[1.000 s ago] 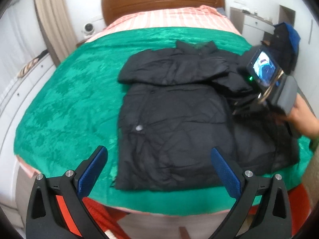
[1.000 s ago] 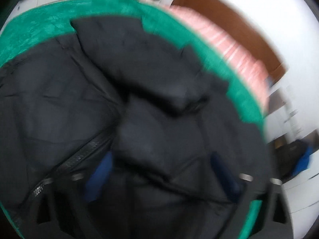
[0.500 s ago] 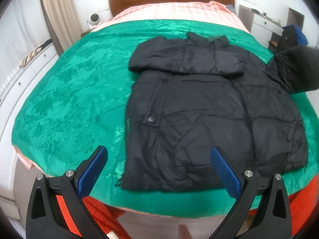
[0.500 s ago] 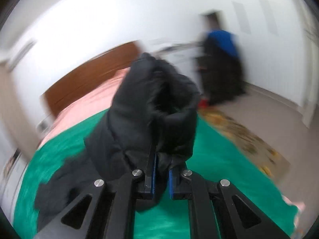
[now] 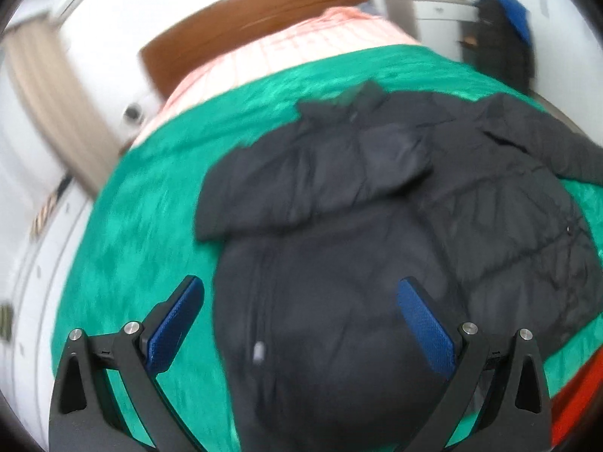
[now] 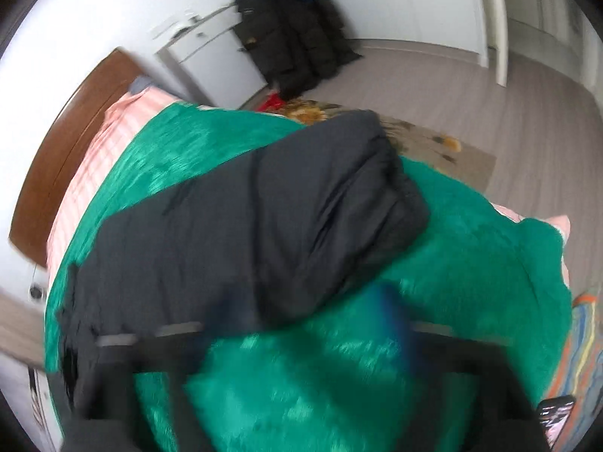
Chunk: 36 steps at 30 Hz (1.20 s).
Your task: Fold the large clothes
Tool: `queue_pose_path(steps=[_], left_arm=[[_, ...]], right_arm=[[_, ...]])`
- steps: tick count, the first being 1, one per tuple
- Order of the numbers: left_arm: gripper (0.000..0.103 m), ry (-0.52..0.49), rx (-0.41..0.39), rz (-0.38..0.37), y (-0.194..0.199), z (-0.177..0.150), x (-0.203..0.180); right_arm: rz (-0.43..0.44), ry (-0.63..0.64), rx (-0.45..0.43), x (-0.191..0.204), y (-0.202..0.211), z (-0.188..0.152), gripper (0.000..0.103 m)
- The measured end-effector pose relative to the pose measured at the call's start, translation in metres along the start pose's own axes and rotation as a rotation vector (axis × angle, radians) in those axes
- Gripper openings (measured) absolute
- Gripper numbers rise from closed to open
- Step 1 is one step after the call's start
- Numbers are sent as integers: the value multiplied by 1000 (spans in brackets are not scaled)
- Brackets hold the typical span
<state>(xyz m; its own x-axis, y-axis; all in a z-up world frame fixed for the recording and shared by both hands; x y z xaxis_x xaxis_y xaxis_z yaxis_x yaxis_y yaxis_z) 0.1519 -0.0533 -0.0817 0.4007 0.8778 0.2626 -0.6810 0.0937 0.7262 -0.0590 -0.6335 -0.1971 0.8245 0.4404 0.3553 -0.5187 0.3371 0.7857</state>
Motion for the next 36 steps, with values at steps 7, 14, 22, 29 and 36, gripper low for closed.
queue_pose_path(steps=[7,14,22,29,36], left_arm=[[103,-317,-53,-28,-86,74,-92],[82,-274,106,63,-197,87,-97],[7,113,25,-33,-137,100,27],[7,542,-53,126,-64,32,236],[6,918,124,419,-70,-138,391]], right_arm=[[93,229,-235,34,99,-73,100],[402,433,-284,102,161,-211,100],[496,752,-299,150,168,-273,100],[477,706,-295,143,163,-271,100],[461,742,-261,152,156,-277,100]])
Point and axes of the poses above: each gripper's, at about its wrist camera, not at the fingertips, and y roughly against the way its jaws point, x to its left, z to its top, the point moved 6 cm from there along -y, roughly the way its jaws point, and after that the axes turned 3 degrees about -z, right-handed, at the moved point
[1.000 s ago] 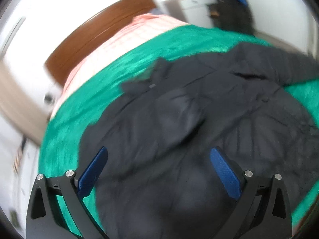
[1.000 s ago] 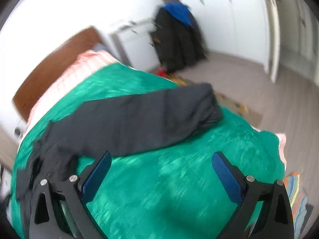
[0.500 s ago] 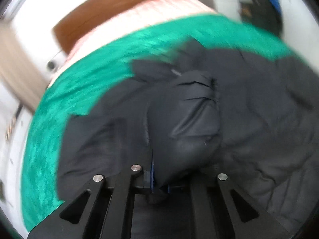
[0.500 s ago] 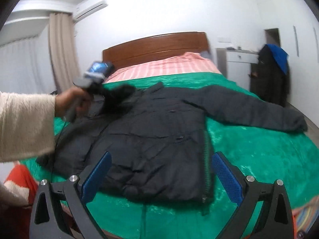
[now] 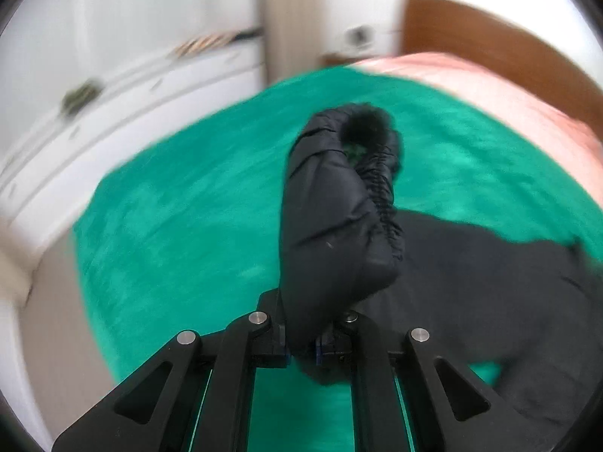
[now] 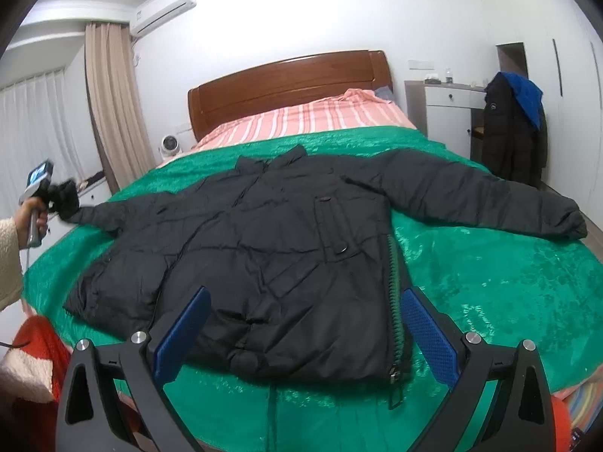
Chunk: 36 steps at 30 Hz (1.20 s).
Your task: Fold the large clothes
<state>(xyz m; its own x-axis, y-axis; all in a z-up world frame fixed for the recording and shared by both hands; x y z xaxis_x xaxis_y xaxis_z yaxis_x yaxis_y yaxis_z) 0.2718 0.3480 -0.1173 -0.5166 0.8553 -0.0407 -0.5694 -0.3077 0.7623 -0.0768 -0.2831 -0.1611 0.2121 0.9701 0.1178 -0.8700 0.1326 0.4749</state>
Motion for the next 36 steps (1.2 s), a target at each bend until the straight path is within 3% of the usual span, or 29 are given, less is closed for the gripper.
queue_pose_path(steps=[4,7,10,12,13,14,19,24,27,30,33,36], left_arm=[[6,88,125,39,-55,-35,37],[7,86,156,68,-70,-52,35],[16,35,158,99,-76,-59,32],[43,19,162,124,-73,-61,36],[66,22,157,133,-67,-62,40],[78,28,142,132,-58,-58,41],[83,56,95,7,-21,-59,53],[88,-28,81,-112,25,-86,32],[94,-120,116,-279,59,-117,0],[97,-229,213,-498,86,-164,-37],[97,-339,335,-684,99,-219,-73],[97,-430,376,-705,93,-253,-96]], right_arm=[[3,47,23,10,-7,-4,100],[-1,58,50,12,-12,-10,100],[-14,61,49,11,-12,-12,100],[-19,57,47,10,-12,-13,100],[-20,54,50,9,-14,-14,100],[-21,51,55,8,-15,-14,100],[-18,45,70,8,-20,-17,100],[-11,3,75,-2,-21,-15,100],[-33,-114,54,-31,-15,-7,100],[-72,-261,68,-74,-13,-3,100],[34,-355,186,-94,-31,-8,100],[197,-432,362,-96,-61,-21,100]])
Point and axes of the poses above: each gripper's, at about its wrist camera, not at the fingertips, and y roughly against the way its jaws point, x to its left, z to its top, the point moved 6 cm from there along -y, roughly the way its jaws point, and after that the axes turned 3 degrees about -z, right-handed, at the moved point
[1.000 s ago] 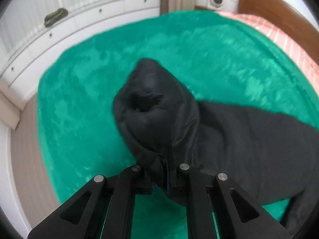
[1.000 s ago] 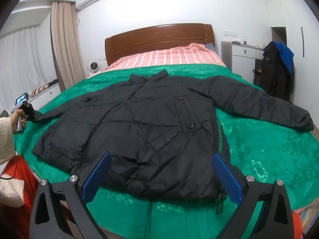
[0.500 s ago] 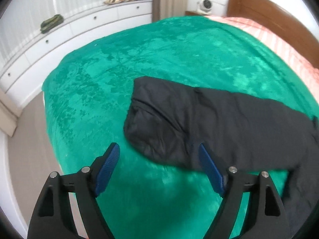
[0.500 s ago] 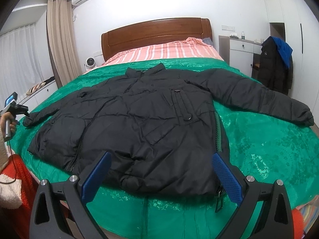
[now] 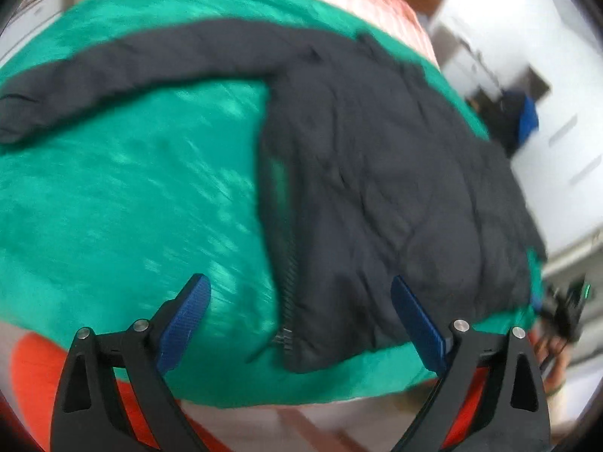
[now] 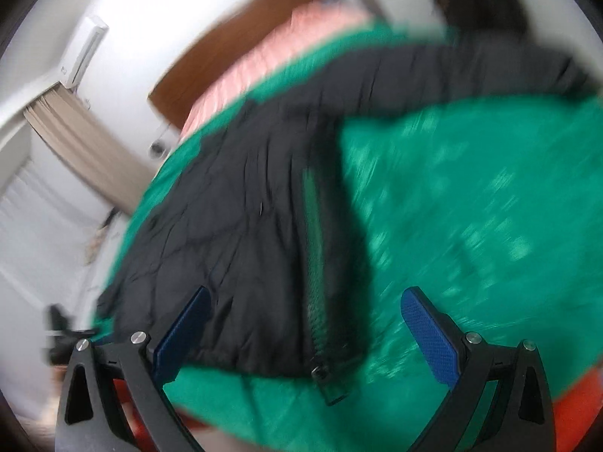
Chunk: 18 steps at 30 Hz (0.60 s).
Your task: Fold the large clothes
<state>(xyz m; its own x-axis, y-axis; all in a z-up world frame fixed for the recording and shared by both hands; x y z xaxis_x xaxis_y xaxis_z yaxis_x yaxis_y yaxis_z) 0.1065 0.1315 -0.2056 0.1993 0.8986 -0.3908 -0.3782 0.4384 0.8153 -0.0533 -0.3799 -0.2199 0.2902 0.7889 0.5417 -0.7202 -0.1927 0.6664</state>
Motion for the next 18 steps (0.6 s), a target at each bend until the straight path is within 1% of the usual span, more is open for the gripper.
queue_pose_path(steps=[1,3,4,5,6,7,8,10,12,14,15,16,18], left_arm=[[97,-17,19,11,-11,-4,-4],[96,-39,37,20,-25,-9,-13],[89,-49,34,26,-28,-11,-18],[57,-60,34,17,-30,-13,-24],[41,-74,54,15,-32,-14,-29],[23,-78,62,15,-32,-14,-30],[18,-73,62,11,-28,-12,-31],[16,-65,60,-8,-12,-11,-28],[16,-58,60,-13,7,-16,-21],[16,-43,86,-17,12,-27,-13],[16,-35,103,-11,9,-31,-8],[16,-35,123,3,3,-38,-5],[17,-52,136,42,-8,-46,-1]], right_arm=[[13,1,28,0,-7,1,100],[24,42,87,5,-22,1,100],[27,65,115,9,-28,0,93],[15,101,150,16,-34,-1,58],[-25,128,167,20,-37,-1,39],[-72,158,172,27,-37,0,32],[-89,171,175,33,-36,-1,25],[-104,187,180,52,-22,1,23],[-75,179,170,65,-2,3,22],[-48,150,182,66,10,-6,22],[-57,138,201,61,8,-16,22],[-96,145,228,53,0,-30,22],[-162,155,264,36,-20,-48,23]])
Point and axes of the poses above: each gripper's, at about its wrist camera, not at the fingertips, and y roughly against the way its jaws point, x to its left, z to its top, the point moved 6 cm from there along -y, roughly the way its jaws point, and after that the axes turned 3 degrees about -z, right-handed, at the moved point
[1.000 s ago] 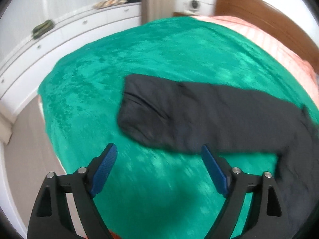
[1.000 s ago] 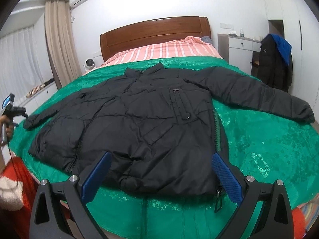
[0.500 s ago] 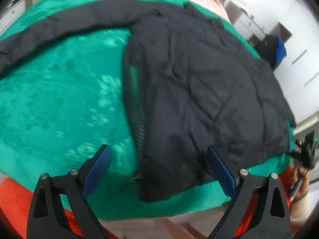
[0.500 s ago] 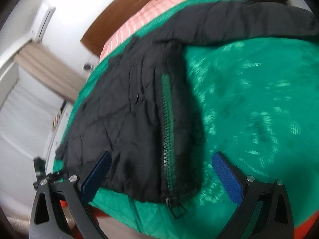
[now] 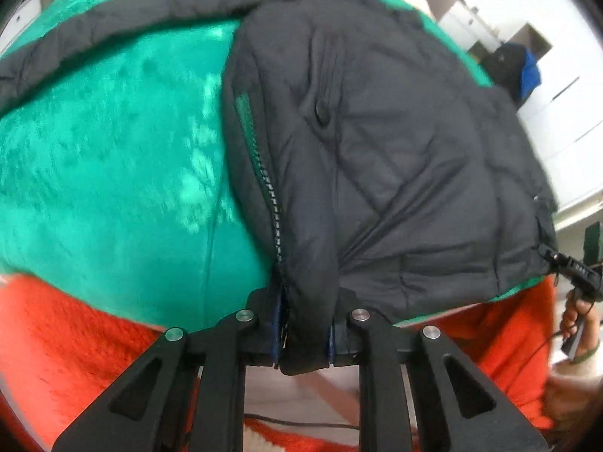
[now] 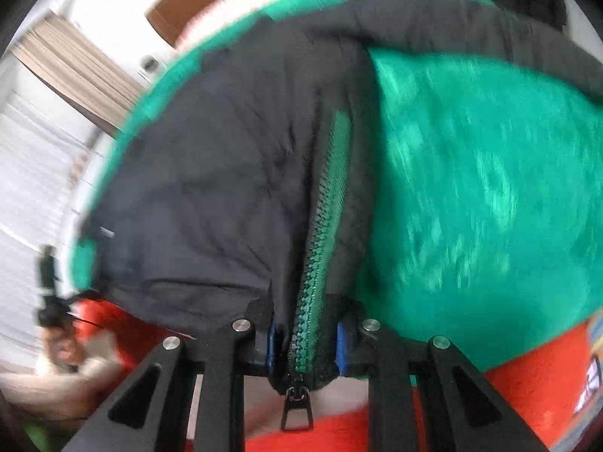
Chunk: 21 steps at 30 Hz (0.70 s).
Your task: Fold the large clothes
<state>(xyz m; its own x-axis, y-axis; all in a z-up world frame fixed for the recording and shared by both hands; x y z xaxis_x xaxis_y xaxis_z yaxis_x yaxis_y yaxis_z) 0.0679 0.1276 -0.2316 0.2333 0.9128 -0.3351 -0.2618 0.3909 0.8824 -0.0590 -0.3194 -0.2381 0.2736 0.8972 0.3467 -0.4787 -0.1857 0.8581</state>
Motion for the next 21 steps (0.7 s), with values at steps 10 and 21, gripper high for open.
queue_pose_path(steps=[10,21], left_arm=[[76,18,-247,113,58,19,-7],[102,42,-538,313,95,94,3]], right_arm=[[-261,6,-335,12,50,7,90],[-244,128,-545,66,75,54,100]])
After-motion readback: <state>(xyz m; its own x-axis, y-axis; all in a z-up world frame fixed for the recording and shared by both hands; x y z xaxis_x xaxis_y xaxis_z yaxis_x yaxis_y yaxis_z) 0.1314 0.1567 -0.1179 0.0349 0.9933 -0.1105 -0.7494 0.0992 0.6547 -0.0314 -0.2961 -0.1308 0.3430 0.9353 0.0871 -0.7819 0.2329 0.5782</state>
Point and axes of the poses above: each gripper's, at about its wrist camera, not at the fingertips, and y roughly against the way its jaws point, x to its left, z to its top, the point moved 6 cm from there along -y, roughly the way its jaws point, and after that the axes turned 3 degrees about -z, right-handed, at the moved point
